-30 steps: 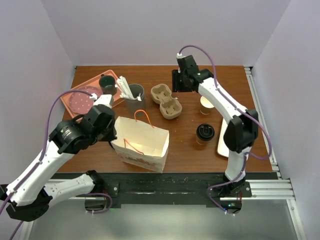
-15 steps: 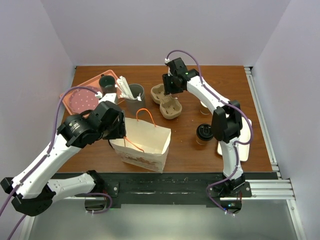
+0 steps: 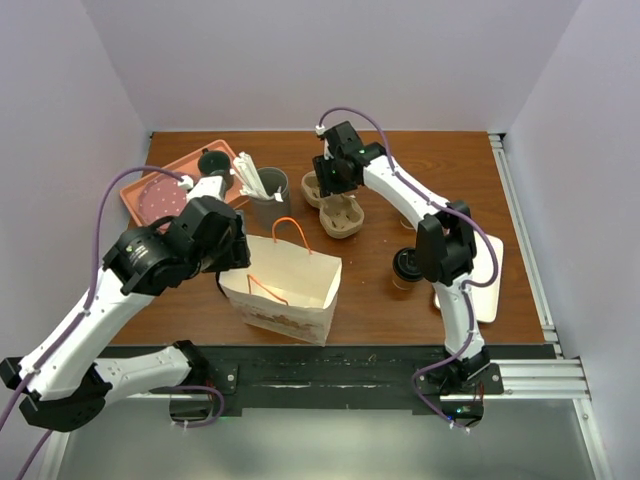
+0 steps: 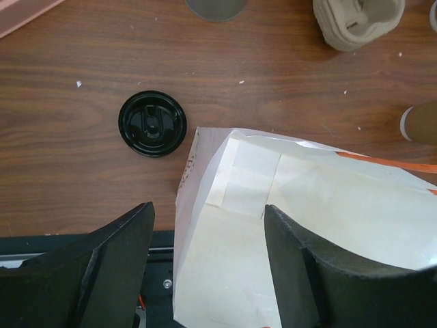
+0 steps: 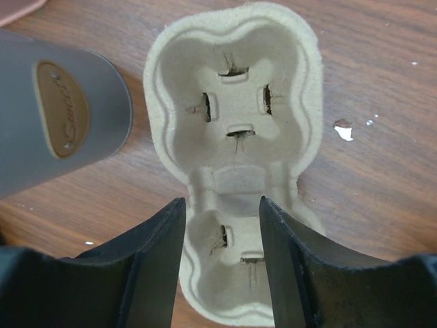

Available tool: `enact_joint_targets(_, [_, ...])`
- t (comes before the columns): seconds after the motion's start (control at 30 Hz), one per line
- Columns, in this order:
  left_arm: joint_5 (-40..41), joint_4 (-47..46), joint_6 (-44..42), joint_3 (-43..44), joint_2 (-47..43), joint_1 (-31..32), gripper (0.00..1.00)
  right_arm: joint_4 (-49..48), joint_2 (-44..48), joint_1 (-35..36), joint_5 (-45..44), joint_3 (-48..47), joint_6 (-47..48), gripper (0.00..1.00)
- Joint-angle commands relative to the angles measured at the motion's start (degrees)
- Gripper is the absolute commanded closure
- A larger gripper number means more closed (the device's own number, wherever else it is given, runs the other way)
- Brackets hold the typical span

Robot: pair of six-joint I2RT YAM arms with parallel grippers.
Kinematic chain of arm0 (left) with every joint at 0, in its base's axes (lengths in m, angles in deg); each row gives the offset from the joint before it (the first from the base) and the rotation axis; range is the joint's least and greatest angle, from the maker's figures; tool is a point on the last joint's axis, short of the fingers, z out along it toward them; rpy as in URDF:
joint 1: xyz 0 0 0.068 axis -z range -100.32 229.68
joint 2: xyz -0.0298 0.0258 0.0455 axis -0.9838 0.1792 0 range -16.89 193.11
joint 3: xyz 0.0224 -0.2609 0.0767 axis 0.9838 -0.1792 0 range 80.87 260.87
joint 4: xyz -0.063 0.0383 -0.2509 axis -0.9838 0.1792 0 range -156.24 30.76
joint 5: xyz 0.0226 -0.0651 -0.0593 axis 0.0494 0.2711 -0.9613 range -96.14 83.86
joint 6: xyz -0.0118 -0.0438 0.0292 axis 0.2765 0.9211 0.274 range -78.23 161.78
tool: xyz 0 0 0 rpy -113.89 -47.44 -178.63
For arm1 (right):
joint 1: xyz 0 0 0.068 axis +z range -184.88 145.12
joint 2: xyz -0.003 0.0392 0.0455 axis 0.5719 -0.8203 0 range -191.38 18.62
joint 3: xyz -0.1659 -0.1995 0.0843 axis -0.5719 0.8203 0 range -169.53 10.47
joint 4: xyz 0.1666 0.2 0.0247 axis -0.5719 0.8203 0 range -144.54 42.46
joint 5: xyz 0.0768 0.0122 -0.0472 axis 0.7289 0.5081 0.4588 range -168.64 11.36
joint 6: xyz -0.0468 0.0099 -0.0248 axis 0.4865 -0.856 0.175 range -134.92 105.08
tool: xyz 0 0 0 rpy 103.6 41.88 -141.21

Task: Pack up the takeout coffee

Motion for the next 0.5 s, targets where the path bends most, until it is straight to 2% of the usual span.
enact_joint_targets(0.0, [3.78, 0.41, 1.87, 4.04, -1.41, -0.31, 0.29, 1.08, -1.27, 0.06, -0.58, -3.04, 1.92, 0.48])
enact_joint_targets(0.3, [4.22, 0.41, 3.98, 4.84, -1.59, -0.39, 0.27, 1.61, -2.68, 0.33, -1.72, -3.40, 3.85, 0.42])
enact_joint_targets(0.47, [3.69, 0.41, 4.60, 5.28, -1.06, -0.31, 0.27, 1.17, -2.94, 0.42, -1.46, -3.31, 4.21, 0.43])
